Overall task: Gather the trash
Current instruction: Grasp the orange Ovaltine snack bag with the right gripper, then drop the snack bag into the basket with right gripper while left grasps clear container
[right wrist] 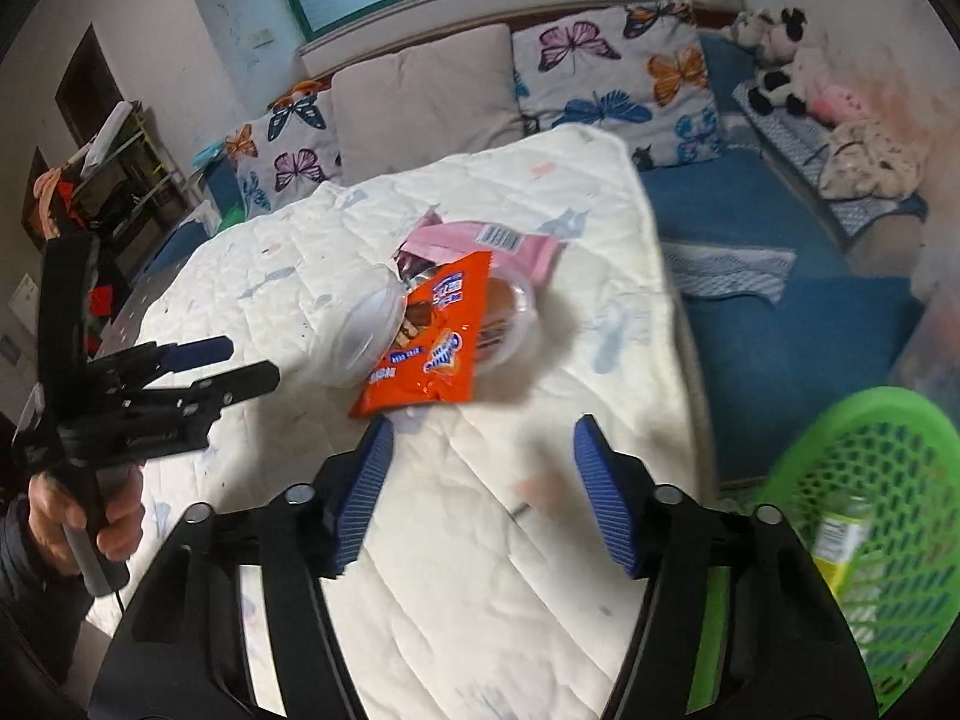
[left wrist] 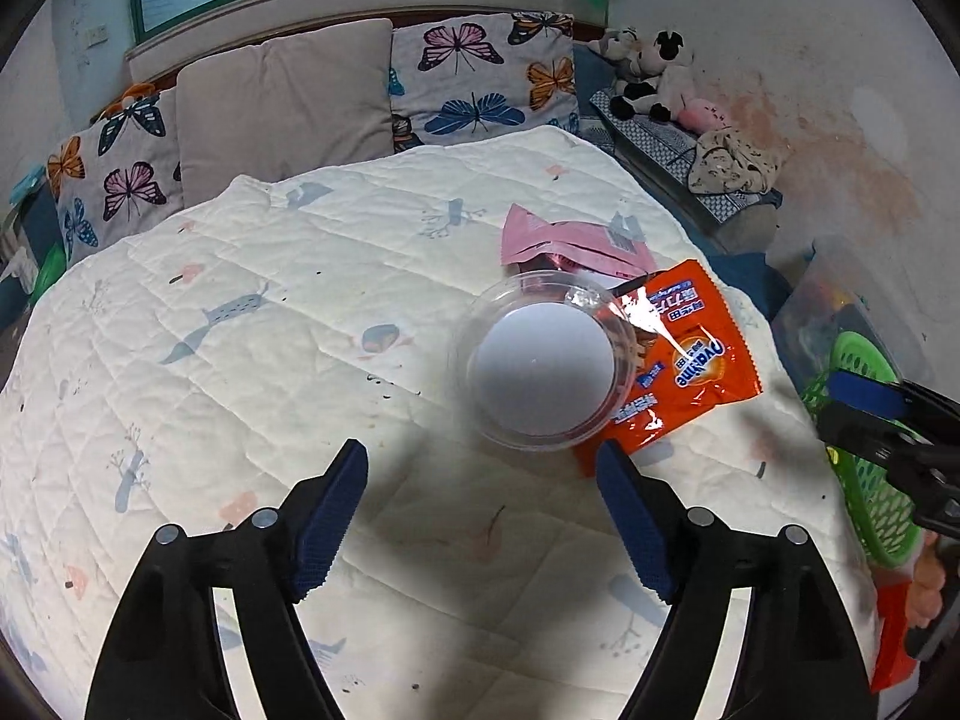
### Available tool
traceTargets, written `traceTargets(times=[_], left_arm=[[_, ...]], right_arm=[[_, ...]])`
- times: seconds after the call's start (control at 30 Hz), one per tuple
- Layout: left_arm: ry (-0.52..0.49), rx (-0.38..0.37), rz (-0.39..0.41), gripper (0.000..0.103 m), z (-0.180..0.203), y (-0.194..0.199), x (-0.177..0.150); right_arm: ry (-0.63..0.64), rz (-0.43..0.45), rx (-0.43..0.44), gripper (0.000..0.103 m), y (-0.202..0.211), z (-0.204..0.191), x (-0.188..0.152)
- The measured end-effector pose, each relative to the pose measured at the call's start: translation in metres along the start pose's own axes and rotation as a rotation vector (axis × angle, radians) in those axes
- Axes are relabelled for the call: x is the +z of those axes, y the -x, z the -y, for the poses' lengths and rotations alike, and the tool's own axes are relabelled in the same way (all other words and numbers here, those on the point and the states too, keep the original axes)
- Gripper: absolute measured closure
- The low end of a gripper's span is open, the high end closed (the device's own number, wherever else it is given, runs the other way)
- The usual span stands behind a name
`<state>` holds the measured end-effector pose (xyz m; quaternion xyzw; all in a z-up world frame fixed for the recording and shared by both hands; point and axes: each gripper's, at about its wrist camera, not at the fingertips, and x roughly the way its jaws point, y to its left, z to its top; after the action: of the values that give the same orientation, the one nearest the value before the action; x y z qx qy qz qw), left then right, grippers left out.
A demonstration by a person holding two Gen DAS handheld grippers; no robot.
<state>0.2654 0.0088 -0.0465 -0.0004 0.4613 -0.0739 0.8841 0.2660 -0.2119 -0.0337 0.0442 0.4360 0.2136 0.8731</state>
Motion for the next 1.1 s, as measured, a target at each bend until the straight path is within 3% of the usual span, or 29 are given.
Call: traceTargets(times=[0.2, 0.5, 0.8, 1.1], left_arm=[[-0.006, -0.018, -0.017, 0.024, -0.001, -0.011, 0.002], [-0.022, -0.025, -0.019, 0.017, 0.002, -0.021, 0.007], [-0.002, -0.066, -0.035, 0.012, 0.006, -0.038, 0.017], [-0.071, -0.082, -0.052, 0.007, 0.021, -0.055, 0.023]], right_arm=[[-0.077, -0.032, 0.061, 0.064, -0.032, 0.005, 0.005], [-0.101, 0.0, 0.109, 0.093, -0.032, 0.002, 0.004], [-0.018, 0.079, 0.043, 0.096, 0.001, -0.008, -0.001], [0.009, 0.142, 0.019, 0.097, 0.048, -0.003, -0.011]])
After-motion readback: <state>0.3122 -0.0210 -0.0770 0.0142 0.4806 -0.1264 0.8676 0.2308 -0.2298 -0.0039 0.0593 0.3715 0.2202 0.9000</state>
